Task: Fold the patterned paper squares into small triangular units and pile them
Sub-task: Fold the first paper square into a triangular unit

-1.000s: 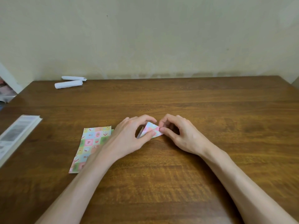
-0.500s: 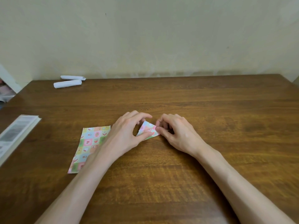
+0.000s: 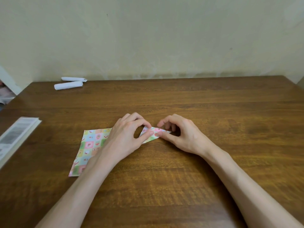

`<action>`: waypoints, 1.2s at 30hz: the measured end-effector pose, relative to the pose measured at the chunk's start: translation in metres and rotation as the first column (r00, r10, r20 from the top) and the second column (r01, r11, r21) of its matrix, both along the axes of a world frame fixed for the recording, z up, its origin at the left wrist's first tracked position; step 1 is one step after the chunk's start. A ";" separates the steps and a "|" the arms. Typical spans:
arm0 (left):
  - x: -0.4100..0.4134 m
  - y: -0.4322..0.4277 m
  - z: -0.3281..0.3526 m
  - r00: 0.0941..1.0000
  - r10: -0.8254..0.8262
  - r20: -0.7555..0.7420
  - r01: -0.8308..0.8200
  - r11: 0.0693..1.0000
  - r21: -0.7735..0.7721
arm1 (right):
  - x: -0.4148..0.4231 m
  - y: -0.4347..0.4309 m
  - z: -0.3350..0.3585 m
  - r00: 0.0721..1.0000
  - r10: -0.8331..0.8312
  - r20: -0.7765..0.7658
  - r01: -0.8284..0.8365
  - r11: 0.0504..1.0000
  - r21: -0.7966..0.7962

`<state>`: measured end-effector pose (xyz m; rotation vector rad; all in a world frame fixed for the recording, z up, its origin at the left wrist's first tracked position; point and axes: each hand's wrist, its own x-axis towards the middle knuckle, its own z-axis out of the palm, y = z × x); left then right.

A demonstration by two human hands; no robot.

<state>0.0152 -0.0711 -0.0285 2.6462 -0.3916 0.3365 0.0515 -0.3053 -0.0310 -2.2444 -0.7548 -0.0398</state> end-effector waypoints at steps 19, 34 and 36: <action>0.003 0.001 0.002 0.998 -0.058 0.017 0.059 0.998 -0.020 | -0.001 -0.001 0.004 0.999 -0.002 0.054 0.008 0.995 -0.102; 0.006 0.009 0.002 0.987 -0.122 0.109 0.112 0.989 0.092 | -0.011 0.012 0.005 0.977 -0.062 0.205 0.091 0.987 -0.134; 0.007 0.009 0.001 0.985 -0.139 0.106 0.131 0.988 0.080 | -0.013 0.015 0.004 0.980 -0.042 0.193 0.066 0.990 -0.122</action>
